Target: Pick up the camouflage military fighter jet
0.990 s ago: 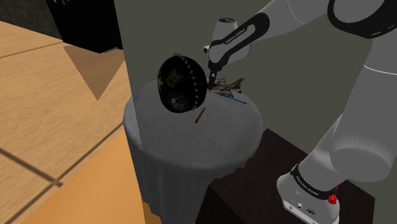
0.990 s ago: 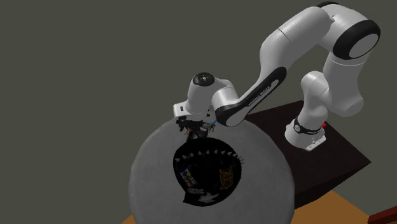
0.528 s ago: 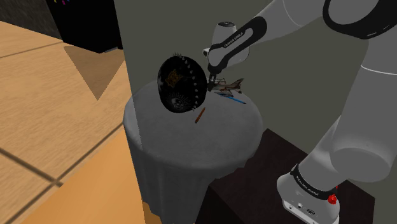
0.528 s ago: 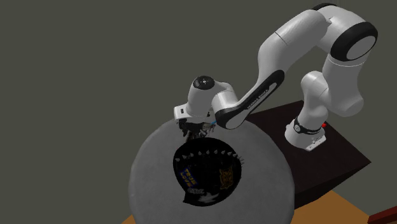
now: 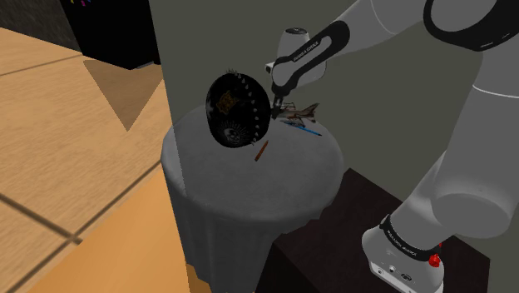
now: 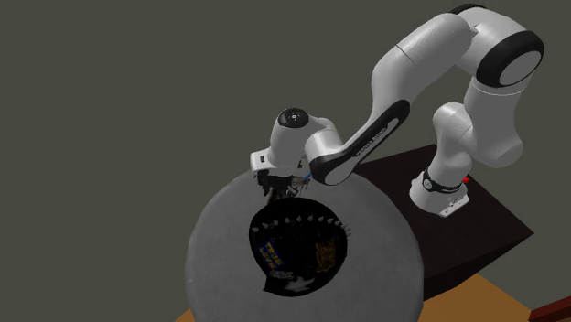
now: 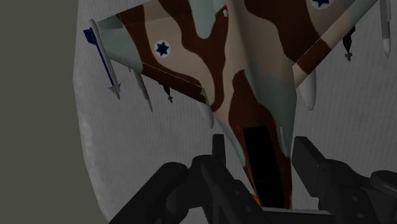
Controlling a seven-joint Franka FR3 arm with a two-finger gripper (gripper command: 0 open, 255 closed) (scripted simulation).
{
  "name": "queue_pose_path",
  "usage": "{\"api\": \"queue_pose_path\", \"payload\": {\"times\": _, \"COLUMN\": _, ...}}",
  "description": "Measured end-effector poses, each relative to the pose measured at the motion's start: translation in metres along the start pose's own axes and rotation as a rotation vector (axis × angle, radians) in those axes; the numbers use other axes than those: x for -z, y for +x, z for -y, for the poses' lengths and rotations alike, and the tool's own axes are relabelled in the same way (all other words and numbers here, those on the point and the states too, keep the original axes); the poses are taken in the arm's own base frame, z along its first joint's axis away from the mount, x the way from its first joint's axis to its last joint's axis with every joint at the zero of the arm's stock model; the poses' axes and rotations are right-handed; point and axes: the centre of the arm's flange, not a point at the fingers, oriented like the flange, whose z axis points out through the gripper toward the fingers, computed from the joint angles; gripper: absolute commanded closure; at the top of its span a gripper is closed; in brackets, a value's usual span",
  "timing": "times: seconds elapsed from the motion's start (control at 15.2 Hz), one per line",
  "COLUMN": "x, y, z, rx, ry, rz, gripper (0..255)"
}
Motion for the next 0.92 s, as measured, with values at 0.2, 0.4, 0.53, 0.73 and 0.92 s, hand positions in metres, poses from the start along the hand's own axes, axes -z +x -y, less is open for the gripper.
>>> {"api": "queue_pose_path", "payload": {"times": 0.2, "x": 0.012, "y": 0.001, "z": -0.003, "rx": 0.000, "ry": 0.000, "rz": 0.000, "gripper": 255}}
{"api": "queue_pose_path", "payload": {"times": 0.4, "x": 0.028, "y": 0.001, "z": -0.006, "rx": 0.000, "ry": 0.000, "rz": 0.000, "gripper": 255}}
{"api": "queue_pose_path", "payload": {"times": 0.53, "x": 0.039, "y": 0.002, "z": -0.008, "rx": 0.000, "ry": 0.000, "rz": 0.000, "gripper": 255}}
{"api": "queue_pose_path", "payload": {"times": 0.73, "x": 0.054, "y": 0.003, "z": -0.010, "rx": 0.000, "ry": 0.000, "rz": 0.000, "gripper": 255}}
{"api": "queue_pose_path", "payload": {"times": 0.92, "x": 0.070, "y": 0.003, "z": -0.012, "rx": 0.000, "ry": 0.000, "rz": 0.000, "gripper": 255}}
